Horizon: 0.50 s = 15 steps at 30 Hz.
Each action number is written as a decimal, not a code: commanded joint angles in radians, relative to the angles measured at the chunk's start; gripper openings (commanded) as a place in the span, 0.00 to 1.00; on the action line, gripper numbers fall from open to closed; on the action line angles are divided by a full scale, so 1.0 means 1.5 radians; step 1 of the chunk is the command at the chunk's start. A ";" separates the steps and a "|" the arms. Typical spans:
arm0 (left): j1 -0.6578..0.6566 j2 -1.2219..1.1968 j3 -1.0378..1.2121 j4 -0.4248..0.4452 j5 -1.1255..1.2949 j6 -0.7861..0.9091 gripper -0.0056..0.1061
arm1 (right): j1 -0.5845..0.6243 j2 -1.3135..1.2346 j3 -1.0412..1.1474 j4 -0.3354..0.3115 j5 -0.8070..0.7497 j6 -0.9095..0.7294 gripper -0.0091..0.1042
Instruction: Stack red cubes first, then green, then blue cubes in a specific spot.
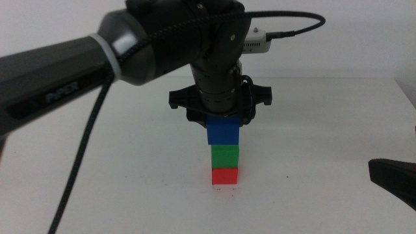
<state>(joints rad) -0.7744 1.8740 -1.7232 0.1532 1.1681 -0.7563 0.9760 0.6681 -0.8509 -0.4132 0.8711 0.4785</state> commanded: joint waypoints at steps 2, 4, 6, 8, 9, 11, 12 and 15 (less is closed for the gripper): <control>-0.002 0.015 -0.004 0.010 -0.031 -0.020 0.03 | 0.001 -0.003 0.004 -0.004 -0.003 -0.004 0.90; -0.002 0.024 -0.004 0.014 -0.047 -0.032 0.03 | 0.001 -0.003 0.004 -0.004 -0.003 -0.004 0.90; -0.002 0.035 -0.004 0.020 -0.049 -0.041 0.03 | 0.001 -0.003 0.004 -0.004 -0.003 -0.004 0.90; -0.001 0.041 -0.003 0.025 -0.054 -0.043 0.03 | 0.001 -0.003 0.004 -0.004 -0.005 -0.004 0.90; 0.001 0.045 -0.003 0.025 -0.056 -0.043 0.03 | 0.001 -0.003 0.004 -0.004 -0.005 -0.004 0.90; 0.006 0.051 -0.003 0.025 -0.062 -0.043 0.03 | 0.001 -0.003 0.004 -0.004 -0.005 -0.004 0.90; 0.007 0.057 -0.003 0.025 -0.062 -0.043 0.03 | 0.001 -0.003 0.004 -0.004 -0.005 -0.004 0.90; 0.010 0.065 -0.003 0.017 -0.064 -0.043 0.03 | 0.001 -0.003 0.004 -0.004 -0.005 -0.004 0.90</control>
<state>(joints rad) -0.7632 1.9692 -1.7232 0.1783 1.0840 -0.8103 0.9760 0.6681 -0.8509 -0.4132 0.8711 0.4785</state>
